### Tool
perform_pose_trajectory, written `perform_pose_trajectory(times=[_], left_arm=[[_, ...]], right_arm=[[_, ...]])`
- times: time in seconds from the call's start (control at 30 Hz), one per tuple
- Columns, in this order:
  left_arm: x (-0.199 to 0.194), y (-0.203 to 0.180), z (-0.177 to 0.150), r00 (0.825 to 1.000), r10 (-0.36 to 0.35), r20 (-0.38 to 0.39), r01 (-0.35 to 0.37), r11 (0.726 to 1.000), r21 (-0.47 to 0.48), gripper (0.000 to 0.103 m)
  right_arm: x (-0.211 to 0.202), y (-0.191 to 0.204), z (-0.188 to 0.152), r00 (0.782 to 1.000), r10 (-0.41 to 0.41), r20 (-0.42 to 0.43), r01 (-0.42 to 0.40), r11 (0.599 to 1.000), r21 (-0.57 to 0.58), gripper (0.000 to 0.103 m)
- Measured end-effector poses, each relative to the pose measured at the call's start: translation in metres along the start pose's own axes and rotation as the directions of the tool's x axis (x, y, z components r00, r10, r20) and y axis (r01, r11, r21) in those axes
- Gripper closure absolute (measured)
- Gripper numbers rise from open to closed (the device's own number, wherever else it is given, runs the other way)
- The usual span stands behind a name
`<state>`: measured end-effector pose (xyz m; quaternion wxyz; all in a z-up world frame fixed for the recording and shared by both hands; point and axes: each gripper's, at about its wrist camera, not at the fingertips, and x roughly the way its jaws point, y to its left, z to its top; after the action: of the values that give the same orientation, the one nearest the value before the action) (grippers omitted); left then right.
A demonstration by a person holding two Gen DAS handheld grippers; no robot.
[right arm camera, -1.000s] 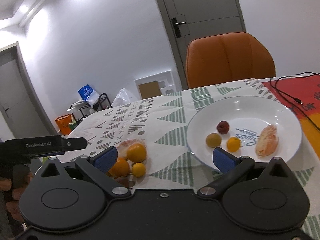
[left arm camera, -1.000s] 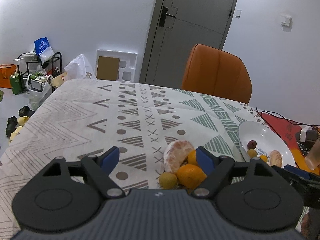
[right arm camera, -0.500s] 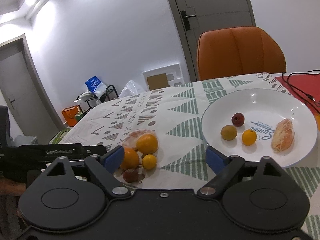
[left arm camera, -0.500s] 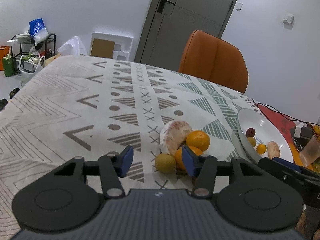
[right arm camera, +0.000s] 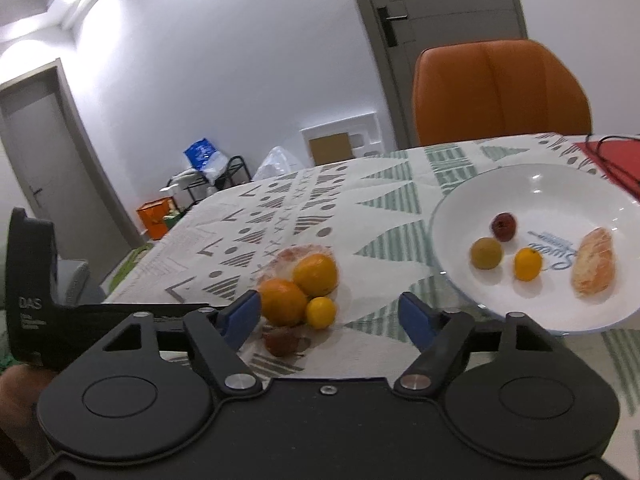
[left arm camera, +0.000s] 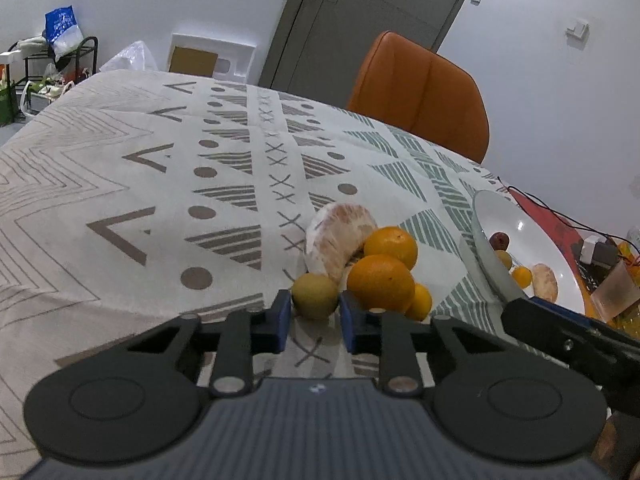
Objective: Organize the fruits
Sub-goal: 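Grasp another yellow-green fruit with the left gripper while the right gripper grasps an orange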
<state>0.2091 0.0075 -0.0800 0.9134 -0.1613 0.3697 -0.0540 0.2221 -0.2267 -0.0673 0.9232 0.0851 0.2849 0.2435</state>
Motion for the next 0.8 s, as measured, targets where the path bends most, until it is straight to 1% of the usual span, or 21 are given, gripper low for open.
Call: perform_pose_trajectory(times=[0.07, 0.13, 0.43, 0.57, 0.8], left_arm=[[-0.001, 0.002, 0.001, 1.000, -0.001, 0.002, 0.001, 1.000, -0.010, 0.079], [-0.003, 0.004, 0.003, 1.000, 0.004, 0.008, -0.004, 1.000, -0.014, 0.079], [-0.015, 0.019, 0.006, 0.999, 0.023, 0.028, -0.022, 0.999, -0.037, 0.079], [-0.020, 0.026, 0.008, 0.999, 0.034, 0.038, -0.032, 0.998, -0.047, 0.079], [-0.035, 0.039, 0.012, 0.996, 0.060, 0.066, -0.056, 0.997, -0.062, 0.079]], right_arm=[[0.004, 0.002, 0.000, 1.000, 0.012, -0.009, -0.012, 1.000, -0.007, 0.037], [0.009, 0.005, 0.000, 1.000, 0.021, -0.019, -0.021, 1.000, -0.011, 0.041], [0.031, 0.022, 0.000, 0.997, 0.063, -0.055, -0.065, 0.997, -0.035, 0.050], [0.040, 0.027, 0.002, 0.995, 0.073, -0.063, -0.076, 0.996, -0.043, 0.050], [0.055, 0.037, 0.002, 0.994, 0.065, -0.085, -0.071, 0.995, -0.074, 0.050]])
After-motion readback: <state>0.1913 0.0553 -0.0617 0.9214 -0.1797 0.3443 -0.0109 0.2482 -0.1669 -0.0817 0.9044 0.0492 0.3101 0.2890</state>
